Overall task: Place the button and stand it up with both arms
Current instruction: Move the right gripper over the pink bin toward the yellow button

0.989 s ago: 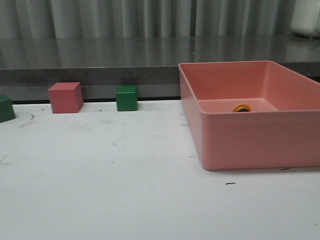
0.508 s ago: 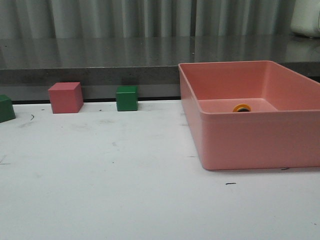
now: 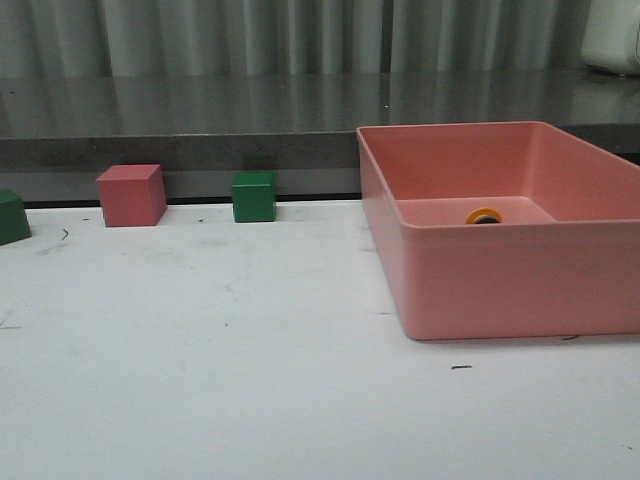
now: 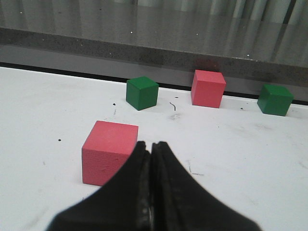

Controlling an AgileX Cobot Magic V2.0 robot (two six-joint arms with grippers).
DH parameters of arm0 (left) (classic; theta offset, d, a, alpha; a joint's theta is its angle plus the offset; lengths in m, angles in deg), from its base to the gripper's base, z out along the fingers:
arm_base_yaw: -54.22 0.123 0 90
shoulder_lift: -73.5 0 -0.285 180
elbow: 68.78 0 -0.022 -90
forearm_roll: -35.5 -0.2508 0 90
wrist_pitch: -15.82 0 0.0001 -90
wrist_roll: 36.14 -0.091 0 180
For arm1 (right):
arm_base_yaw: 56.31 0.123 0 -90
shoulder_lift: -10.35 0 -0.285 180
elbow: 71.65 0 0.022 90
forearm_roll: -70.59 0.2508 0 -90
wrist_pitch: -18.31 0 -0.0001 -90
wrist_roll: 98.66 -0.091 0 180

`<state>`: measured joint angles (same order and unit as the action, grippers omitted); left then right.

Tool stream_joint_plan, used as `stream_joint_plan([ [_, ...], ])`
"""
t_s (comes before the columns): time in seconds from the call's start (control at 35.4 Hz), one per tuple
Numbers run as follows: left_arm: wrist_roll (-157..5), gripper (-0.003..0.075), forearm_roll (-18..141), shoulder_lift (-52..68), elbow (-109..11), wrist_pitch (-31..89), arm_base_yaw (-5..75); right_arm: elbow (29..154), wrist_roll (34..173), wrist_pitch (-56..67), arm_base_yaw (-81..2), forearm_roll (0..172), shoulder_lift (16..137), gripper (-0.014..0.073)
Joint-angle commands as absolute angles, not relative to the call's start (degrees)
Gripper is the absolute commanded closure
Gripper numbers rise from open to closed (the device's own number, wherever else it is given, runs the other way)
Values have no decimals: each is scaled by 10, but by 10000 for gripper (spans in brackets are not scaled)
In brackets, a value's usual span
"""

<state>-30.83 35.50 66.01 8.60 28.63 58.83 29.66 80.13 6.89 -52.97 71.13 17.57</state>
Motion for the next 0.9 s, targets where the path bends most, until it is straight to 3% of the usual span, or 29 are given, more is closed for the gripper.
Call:
stream_joint_plan([
  [0.0,-303,741,360,673,91,233,588,298,806,122,-533,712,165,664],
  [0.42,-303,741,372,672,74,45,588,352,806,160,-533,722,165,664],
  [0.65,-303,741,278,623,-35,123,588,489,806,84,-533,722,212,664],
  [0.88,-303,741,280,485,-128,197,588,584,806,37,-533,724,359,664],
])
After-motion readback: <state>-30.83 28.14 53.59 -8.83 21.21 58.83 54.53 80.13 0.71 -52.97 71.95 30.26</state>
